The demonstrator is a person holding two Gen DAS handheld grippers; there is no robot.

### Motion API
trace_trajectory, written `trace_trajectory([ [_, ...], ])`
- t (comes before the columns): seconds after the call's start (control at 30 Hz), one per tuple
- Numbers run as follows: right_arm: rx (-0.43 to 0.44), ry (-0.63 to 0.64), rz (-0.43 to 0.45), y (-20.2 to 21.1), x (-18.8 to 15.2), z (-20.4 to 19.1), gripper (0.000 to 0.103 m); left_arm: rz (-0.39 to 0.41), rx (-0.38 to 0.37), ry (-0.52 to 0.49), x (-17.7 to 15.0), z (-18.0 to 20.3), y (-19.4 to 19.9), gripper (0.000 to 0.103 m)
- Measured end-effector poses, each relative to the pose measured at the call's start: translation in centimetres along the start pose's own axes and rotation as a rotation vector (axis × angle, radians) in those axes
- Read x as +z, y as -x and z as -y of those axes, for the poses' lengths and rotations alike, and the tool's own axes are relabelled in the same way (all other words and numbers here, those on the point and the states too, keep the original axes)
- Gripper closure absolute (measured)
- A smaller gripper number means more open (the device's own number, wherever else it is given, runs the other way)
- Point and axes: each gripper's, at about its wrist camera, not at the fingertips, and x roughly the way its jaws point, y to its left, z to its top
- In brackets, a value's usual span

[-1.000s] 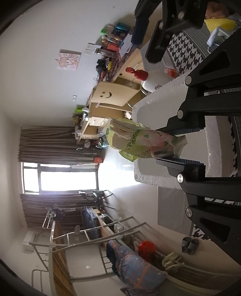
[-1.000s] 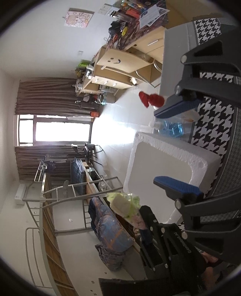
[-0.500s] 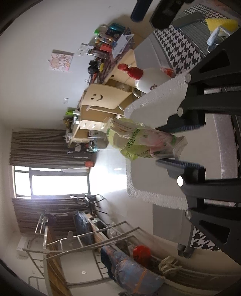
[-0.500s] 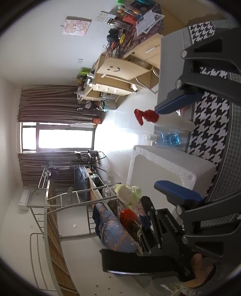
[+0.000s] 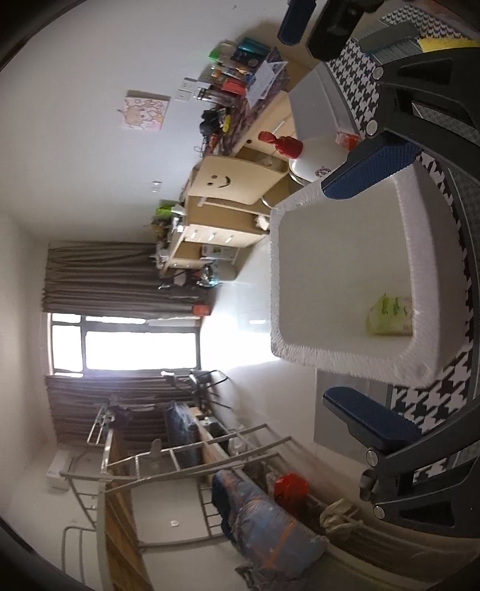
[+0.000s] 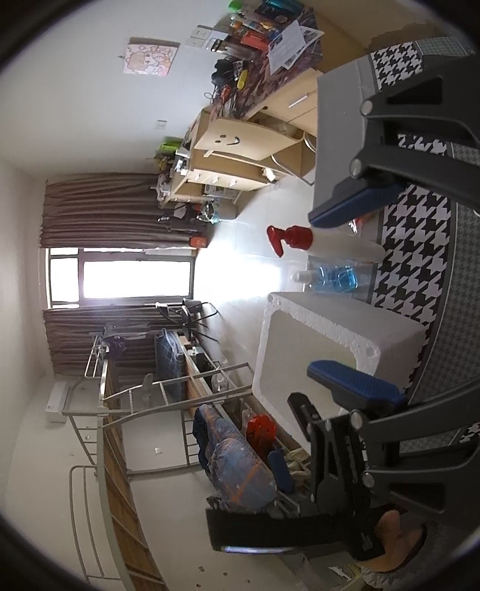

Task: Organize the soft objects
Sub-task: 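Lower the packet into the foam box and open the left gripper, then move both grippers away from the foam box back over the table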

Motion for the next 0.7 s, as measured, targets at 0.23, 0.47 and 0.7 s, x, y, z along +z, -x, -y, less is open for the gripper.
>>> trace_trajectory([
  [0.23, 0.005, 0.001, 0.021, 1.2, -0.6, -0.3, 0.013, 0.044, 0.002, 0.014, -0.7, 0.2, 2.9, 0.001],
  [0.47, 0.007, -0.009, 0.043, 2.9, -1.6, -0.2, 0.013, 0.092, -0.013, 0.023, -1.2, 1.0, 5.6, 0.001],
  [0.7, 0.0, -0.018, 0.075, 5.2, -2.3, -0.2, 0.013, 0.117, -0.048, 0.01, -1.9, 2.0, 7.7, 0.001],
])
